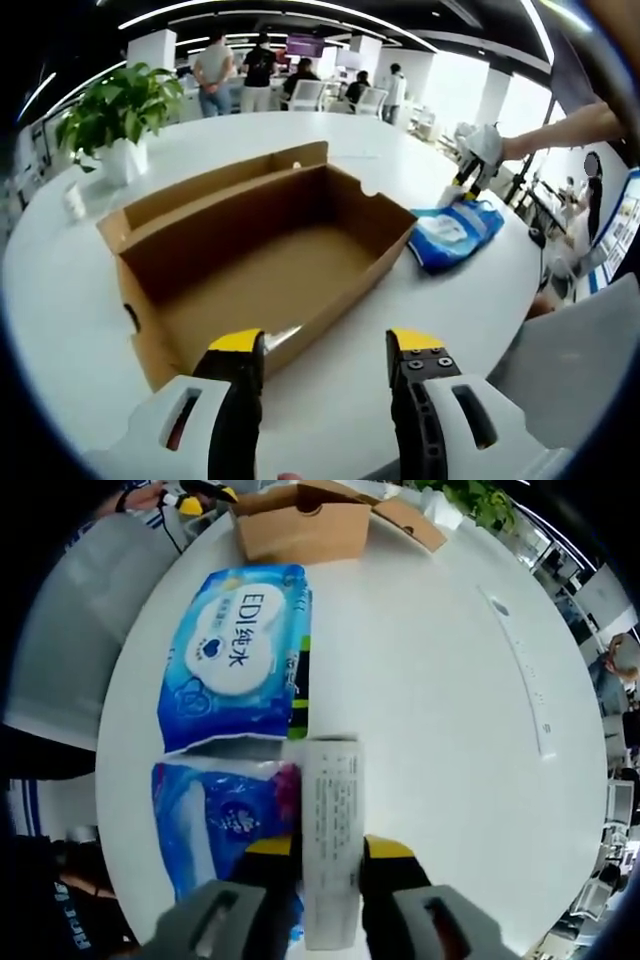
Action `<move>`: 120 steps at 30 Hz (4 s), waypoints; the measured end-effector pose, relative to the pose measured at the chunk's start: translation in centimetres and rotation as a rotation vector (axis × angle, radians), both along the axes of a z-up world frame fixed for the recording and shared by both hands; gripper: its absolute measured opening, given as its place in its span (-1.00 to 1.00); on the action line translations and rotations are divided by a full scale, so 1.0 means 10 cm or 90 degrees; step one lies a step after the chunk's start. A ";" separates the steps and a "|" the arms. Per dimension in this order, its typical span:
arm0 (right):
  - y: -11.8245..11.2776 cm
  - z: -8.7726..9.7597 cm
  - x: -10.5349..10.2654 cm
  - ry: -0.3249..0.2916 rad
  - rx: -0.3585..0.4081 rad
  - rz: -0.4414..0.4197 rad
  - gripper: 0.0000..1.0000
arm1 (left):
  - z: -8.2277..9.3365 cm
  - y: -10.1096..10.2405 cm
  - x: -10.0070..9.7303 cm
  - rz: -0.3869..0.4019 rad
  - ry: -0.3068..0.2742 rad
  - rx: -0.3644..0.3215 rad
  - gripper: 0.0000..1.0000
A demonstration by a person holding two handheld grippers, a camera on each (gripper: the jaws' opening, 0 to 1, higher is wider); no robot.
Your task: Operate the shoe box by opening the lid, removing the specified soft item, and placing it in the target area until the item is outside and the box remains undamaged.
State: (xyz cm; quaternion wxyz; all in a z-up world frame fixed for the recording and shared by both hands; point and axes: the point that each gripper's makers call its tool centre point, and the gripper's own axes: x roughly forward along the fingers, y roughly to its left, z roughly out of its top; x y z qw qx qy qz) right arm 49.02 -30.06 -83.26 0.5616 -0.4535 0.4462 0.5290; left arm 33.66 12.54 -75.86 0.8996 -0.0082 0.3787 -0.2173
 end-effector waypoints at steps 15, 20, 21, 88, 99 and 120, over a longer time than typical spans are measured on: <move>-0.11 0.26 0.10 -0.024 0.020 -0.051 -0.48 | 0.10 -0.10 -0.03 -0.008 -0.010 -0.002 -0.01; -0.13 0.36 0.09 -0.037 0.031 -0.072 -0.48 | 0.13 -0.13 -0.03 -0.012 -0.014 -0.008 -0.01; -0.14 0.38 0.09 -0.040 0.032 -0.076 -0.48 | 0.14 -0.13 -0.03 -0.012 -0.015 -0.009 -0.01; 1.21 1.91 -0.21 -0.094 0.608 -0.575 -0.01 | 0.39 -0.37 0.12 -0.045 -0.067 -0.112 -0.04; 1.25 1.88 -0.48 -0.134 0.626 -0.598 0.00 | 0.48 -0.44 0.10 -0.057 -0.081 -0.124 -0.04; 1.45 1.68 -0.85 -0.174 0.632 -0.604 0.01 | 0.45 -0.53 0.07 -0.073 -0.073 -0.127 -0.05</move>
